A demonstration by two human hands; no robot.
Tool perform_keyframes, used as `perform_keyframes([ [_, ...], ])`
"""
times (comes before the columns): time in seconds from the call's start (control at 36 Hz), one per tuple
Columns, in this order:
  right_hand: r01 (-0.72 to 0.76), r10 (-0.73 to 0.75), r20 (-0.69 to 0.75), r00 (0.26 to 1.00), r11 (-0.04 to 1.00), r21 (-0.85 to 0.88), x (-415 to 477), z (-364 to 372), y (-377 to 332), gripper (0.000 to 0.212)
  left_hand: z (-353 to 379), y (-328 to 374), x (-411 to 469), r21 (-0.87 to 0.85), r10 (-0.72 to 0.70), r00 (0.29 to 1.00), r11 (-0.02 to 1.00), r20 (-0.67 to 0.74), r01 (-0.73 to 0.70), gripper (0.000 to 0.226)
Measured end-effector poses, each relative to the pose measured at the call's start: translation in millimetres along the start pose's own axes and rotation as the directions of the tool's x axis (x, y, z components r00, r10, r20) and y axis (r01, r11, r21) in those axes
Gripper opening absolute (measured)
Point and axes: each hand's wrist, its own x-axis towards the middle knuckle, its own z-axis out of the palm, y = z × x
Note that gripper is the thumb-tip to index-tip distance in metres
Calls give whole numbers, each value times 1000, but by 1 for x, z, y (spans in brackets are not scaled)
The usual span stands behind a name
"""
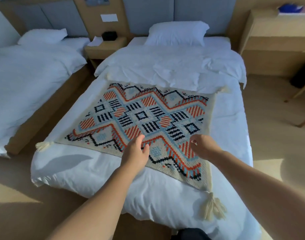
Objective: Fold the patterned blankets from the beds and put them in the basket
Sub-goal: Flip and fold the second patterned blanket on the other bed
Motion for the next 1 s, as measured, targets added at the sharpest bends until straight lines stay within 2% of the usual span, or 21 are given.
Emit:
perform_keyframes([
  [0.08,-19,19,31,999,1000,7,25,-3,-12,22,-11,2,29,43,-17,1000,999,24,16,43],
  [0.22,-10,10,-1,1000,999,39,60,-13,-15,27,-19,7,80,118,24,999,993,48,-29,44],
  [0.47,-278,276,50,960,960,40,94,-2,30,36,25,11,180,224,124,957,957,262,-185,51],
  [0.56,-360,359,75,930,933,4,113,11,39,34,55,9,222,199,175,929,948,327,-248,52],
  [0.72,-429,435,94,896,900,-76,169,65,50,36,148,-13,304,199,211,882,928,421,-316,60],
  [0.89,-385,406,205,891,913,-134,230,131,69,61,239,-49,360,314,233,815,839,530,-444,67],
  [1.0,-338,369,160,916,922,-187,276,169,92,67,284,-71,405,390,253,812,777,526,-494,68],
])
